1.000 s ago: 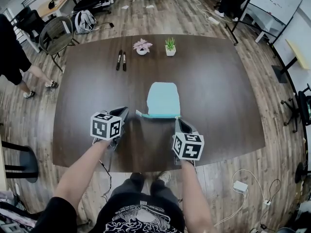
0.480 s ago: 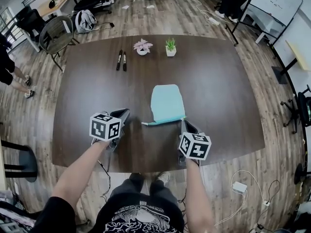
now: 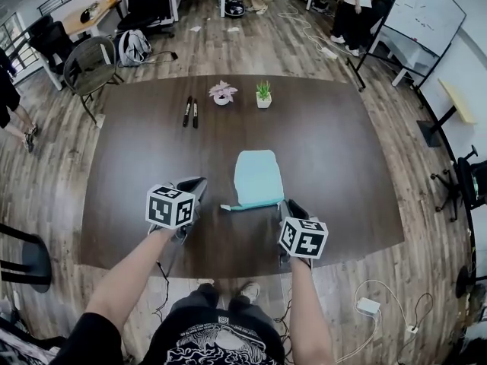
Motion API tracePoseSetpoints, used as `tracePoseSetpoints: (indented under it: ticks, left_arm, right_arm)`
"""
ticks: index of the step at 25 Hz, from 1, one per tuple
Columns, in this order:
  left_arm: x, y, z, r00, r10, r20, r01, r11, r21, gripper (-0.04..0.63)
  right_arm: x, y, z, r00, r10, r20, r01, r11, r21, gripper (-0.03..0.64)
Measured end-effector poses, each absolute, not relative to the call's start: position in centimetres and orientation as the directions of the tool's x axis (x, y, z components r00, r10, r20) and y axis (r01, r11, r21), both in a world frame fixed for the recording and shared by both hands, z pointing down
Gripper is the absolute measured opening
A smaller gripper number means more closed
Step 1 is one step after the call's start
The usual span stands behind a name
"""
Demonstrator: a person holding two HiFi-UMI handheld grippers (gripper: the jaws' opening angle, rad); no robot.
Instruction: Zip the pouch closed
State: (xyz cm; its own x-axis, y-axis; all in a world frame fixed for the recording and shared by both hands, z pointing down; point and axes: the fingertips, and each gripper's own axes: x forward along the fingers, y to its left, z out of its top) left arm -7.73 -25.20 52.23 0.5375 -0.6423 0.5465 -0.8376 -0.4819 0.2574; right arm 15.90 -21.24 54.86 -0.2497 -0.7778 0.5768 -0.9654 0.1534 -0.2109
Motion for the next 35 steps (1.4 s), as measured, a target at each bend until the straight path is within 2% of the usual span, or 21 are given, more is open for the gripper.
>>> tracePoseSetpoints:
  ticks: [5, 15, 27, 35]
  left_arm:
    - [-7.3, -26.0, 49.4, 0.520, -0.685, 0.510, -0.851, -0.466, 0.242, 0.011]
    - [-5.7, -26.3, 40.8, 0.510, -0.750, 0.420, -0.847, -0.524, 0.092, 0.011]
    - [-5.3, -25.4, 34.4, 0.514, -0.800, 0.309, -0.841, -0.541, 0.000, 0.011]
    - [-6.0, -25.5, 33.4, 0.501, -0.821, 0.275, -0.850, -0.526, -0.020, 0.011]
  right_arm:
    - [16.5, -21.8, 51.4, -0.247, -0.811, 0.530, -0.967, 0.170, -0.190, 0.046]
    - [16.5, -23.4, 42.4, -0.266, -0.883, 0.386, -0.963, 0.229, -0.140, -0.002]
    - [16.5, -22.4, 34.0, -0.282, -0.934, 0.218, -0.959, 0.271, -0.077, -0.002]
    - [16.5, -22.0, 33.3, -0.261, -0.945, 0.197, -0.965, 0.259, -0.037, -0.002]
